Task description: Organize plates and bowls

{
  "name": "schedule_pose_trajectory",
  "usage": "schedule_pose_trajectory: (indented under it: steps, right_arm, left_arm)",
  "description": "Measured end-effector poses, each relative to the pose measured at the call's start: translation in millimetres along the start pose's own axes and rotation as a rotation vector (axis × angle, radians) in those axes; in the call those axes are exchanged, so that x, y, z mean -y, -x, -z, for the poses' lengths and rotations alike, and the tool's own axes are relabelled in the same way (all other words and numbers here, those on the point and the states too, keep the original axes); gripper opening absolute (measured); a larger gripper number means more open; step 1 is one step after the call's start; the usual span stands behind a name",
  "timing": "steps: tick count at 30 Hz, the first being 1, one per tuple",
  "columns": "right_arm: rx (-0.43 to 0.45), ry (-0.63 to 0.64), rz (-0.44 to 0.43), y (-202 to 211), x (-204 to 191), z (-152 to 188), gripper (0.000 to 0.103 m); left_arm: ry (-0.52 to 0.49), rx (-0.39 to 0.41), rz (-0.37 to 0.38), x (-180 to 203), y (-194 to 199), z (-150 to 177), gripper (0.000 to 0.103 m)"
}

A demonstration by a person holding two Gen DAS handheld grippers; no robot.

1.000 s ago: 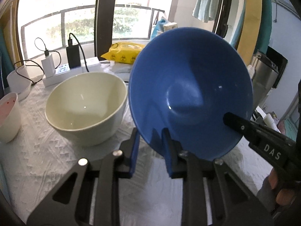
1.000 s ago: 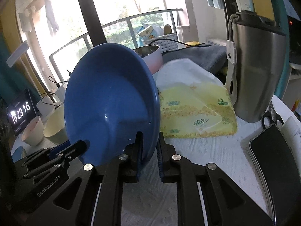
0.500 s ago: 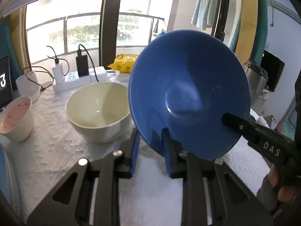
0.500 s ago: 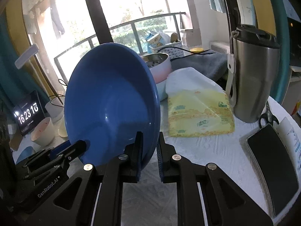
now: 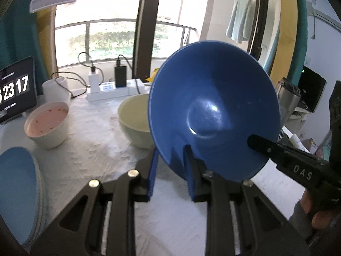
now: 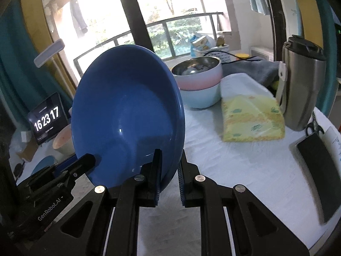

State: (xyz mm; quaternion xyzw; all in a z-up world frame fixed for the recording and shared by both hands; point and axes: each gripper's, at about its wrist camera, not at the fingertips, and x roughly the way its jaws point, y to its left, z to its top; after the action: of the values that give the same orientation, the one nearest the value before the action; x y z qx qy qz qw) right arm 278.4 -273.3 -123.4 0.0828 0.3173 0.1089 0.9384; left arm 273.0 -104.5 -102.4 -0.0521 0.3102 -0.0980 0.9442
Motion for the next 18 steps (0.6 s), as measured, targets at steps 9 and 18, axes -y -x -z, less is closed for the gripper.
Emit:
schedule_pose_trajectory:
  steps: [9,18]
  right_arm:
    - [-0.061,0.015,-0.042,-4.3,-32.7,13.0,0.016]
    - [-0.150,0.057,-0.075,-14.4,-64.3,28.2,0.016]
  left_arm:
    - [0.037,0.007,-0.028,-26.6,26.8,9.4,0.025]
    - [0.067,-0.002,-0.068,-54.7,49.3,26.2,0.025]
